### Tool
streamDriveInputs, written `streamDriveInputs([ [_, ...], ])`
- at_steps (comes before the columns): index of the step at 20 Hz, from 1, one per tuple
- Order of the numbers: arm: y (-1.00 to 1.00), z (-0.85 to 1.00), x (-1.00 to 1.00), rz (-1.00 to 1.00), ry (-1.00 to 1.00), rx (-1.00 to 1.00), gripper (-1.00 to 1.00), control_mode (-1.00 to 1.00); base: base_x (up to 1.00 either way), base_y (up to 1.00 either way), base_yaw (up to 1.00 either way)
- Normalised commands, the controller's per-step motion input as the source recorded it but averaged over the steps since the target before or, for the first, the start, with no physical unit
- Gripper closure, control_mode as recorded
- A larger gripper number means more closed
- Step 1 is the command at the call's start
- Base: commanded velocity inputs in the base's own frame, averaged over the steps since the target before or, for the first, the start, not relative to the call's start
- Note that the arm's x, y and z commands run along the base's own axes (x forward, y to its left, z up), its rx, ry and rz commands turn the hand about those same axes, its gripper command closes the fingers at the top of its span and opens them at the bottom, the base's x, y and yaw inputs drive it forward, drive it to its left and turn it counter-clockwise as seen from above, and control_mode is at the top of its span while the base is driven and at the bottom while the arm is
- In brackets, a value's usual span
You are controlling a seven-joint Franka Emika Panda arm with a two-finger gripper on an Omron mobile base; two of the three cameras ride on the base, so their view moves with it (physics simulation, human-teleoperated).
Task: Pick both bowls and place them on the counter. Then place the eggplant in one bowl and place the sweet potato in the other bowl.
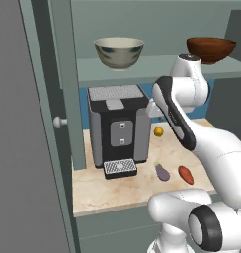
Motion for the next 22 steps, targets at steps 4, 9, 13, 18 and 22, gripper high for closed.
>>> streamDriveInputs([
  [4, 0.00, 0.00, -0.09, 0.00, -0.02, 0.01, -1.00, -1.00, 0.00, 0.00, 0.00],
  [9, 0.05, 0.04, -0.09, -0.09, -0.13, 0.15, -1.00, -1.00, 0.00, 0.00, 0.00],
  [13, 0.07, 0.22, -0.09, -0.23, -0.06, 0.31, -1.00, -1.00, 0.00, 0.00, 0.00],
  [18, 0.05, 0.30, -0.09, -0.22, -0.02, 0.34, -1.00, -1.00, 0.00, 0.00, 0.00],
  [22, 0.11, 0.32, -0.10, -0.15, -0.08, 0.26, -1.00, -1.00, 0.00, 0.00, 0.00],
])
